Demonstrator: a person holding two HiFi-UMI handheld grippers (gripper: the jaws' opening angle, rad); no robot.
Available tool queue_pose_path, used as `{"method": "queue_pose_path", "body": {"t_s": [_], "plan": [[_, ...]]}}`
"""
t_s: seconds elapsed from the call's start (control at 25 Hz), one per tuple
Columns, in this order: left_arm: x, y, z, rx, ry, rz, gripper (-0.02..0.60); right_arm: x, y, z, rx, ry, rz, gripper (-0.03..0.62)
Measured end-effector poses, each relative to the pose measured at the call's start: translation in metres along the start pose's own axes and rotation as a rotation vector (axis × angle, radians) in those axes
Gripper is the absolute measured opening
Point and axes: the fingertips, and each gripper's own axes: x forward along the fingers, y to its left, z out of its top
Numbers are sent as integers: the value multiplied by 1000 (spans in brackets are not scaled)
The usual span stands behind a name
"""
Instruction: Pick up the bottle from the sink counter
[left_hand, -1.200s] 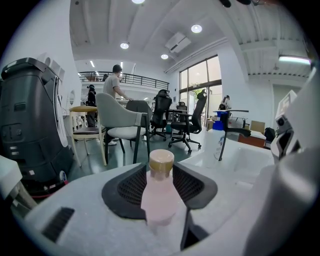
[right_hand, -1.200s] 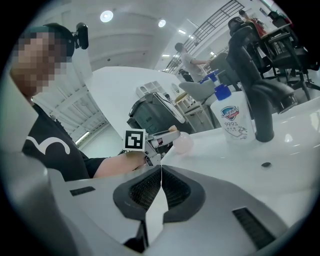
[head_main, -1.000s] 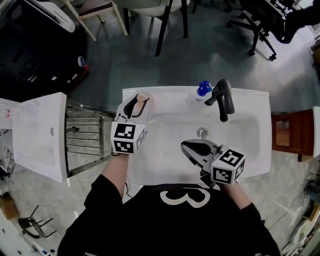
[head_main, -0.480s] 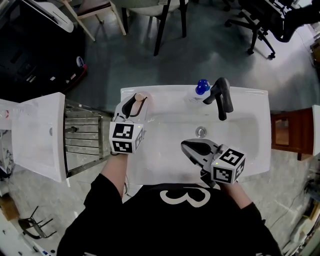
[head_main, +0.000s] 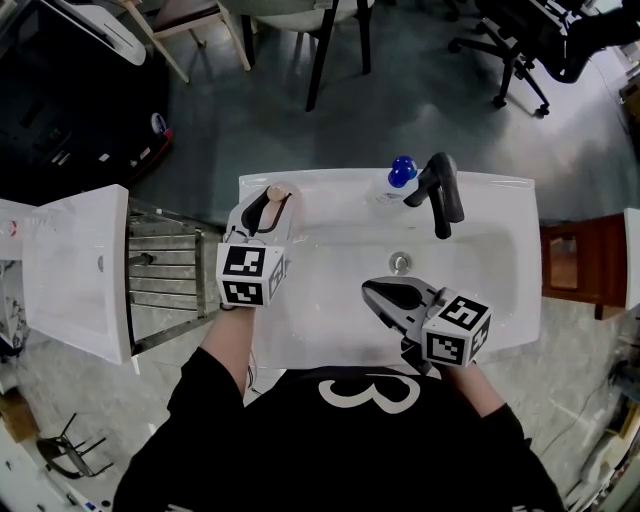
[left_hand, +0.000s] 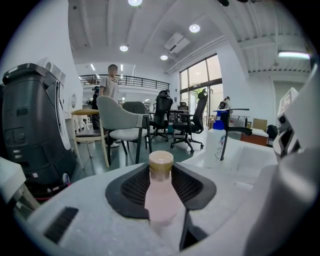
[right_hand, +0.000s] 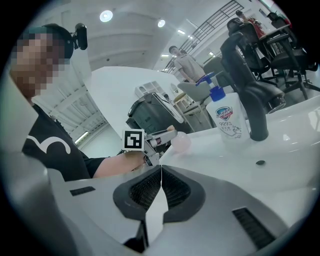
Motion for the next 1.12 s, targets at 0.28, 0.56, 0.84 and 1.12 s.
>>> {"method": "queue_pose_path", "body": {"t_s": [0.28, 0.56, 0.84, 1.12], "plan": [[-3, -5, -2, -17, 8, 6, 144, -4, 2, -3, -2, -1, -1, 14], [-11, -15, -2, -29, 9, -4, 144, -9, 7, -8, -8, -4, -6, 14], [-23, -26, 2, -31, -3, -11, 144, -16, 12, -13, -19, -8, -3, 14], [-42, -37, 16, -37, -38, -12, 144, -25, 24, -15, -37, -22, 1, 14]]}}
